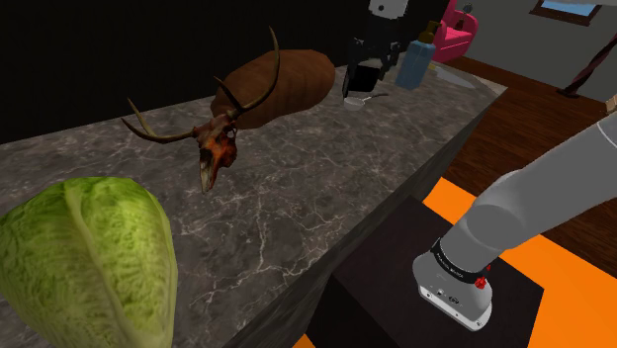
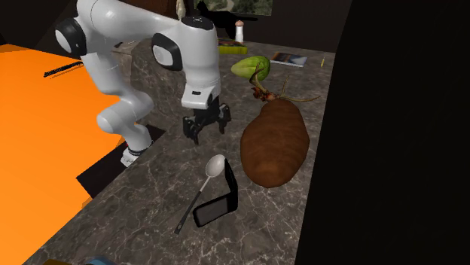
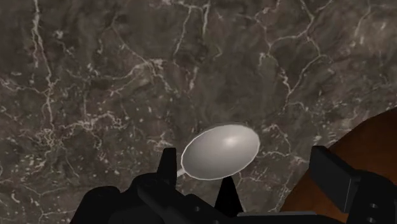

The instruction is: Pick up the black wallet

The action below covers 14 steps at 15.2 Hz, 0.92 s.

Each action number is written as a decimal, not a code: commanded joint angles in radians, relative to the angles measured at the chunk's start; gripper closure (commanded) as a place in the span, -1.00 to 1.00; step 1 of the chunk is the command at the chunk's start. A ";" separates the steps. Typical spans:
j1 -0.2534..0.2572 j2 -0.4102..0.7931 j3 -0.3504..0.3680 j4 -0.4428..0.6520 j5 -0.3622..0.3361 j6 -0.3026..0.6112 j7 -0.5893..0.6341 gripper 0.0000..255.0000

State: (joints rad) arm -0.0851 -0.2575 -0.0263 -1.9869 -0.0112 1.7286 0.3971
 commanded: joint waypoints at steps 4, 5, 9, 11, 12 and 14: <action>-0.029 0.186 -0.016 0.186 -0.006 0.007 0.094 -1.00; -0.034 0.222 -0.021 0.224 -0.007 0.006 0.112 -1.00; -0.055 0.371 -0.043 0.391 -0.006 -0.009 0.178 -1.00; -0.067 0.447 -0.055 0.485 -0.002 -0.024 0.208 -1.00; -0.071 0.472 -0.060 0.516 0.000 -0.030 0.218 -1.00; -0.071 0.469 -0.059 0.485 -0.001 -0.002 0.219 -1.00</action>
State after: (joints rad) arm -0.1524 0.2024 -0.0826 -1.5029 -0.0125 1.7176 0.6165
